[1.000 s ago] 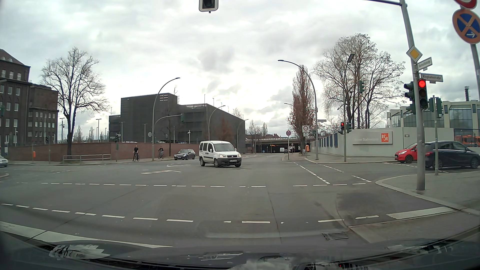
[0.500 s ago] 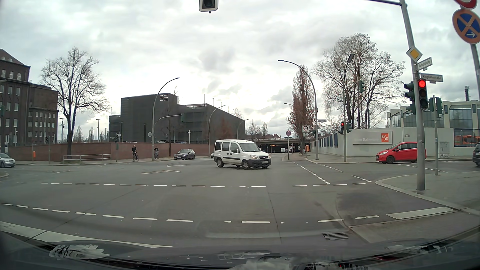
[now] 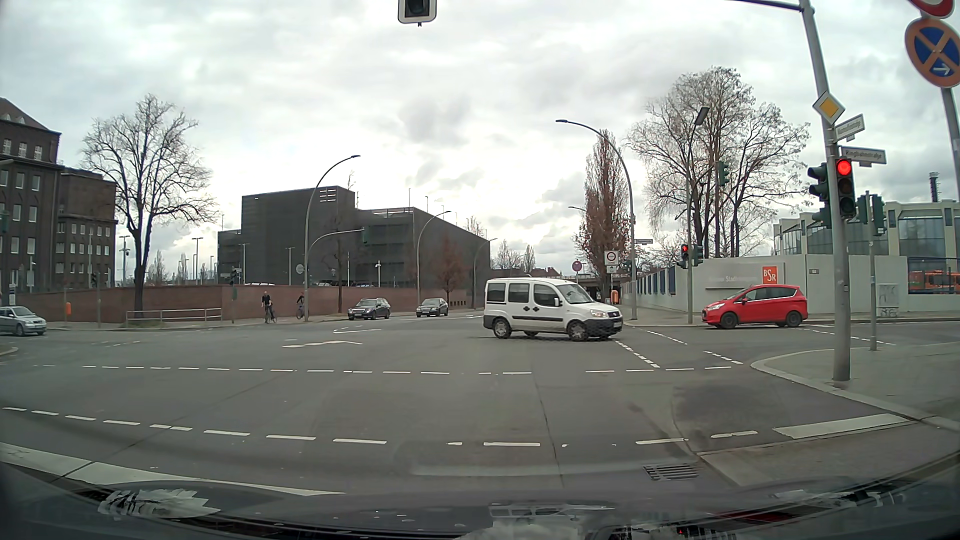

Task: Follow the waypoints while adhering to traffic rules and regulations

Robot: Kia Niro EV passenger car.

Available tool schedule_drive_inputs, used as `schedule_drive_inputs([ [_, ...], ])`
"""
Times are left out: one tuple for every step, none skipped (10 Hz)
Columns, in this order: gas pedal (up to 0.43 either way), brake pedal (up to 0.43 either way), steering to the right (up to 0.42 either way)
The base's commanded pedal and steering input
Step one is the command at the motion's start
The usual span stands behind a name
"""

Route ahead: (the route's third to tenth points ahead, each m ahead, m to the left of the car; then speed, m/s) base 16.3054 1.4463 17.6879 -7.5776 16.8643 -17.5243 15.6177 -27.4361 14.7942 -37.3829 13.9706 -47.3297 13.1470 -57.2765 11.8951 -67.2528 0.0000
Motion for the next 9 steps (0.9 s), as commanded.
schedule_drive_inputs([
  [0.000, 0.390, -0.015],
  [0.000, 0.390, -0.015],
  [0.000, 0.390, -0.015],
  [0.000, 0.390, -0.015],
  [0.000, 0.390, -0.015],
  [0.000, 0.390, -0.015],
  [0.000, 0.390, -0.015],
  [0.000, 0.390, -0.015],
  [0.000, 0.390, -0.015],
])
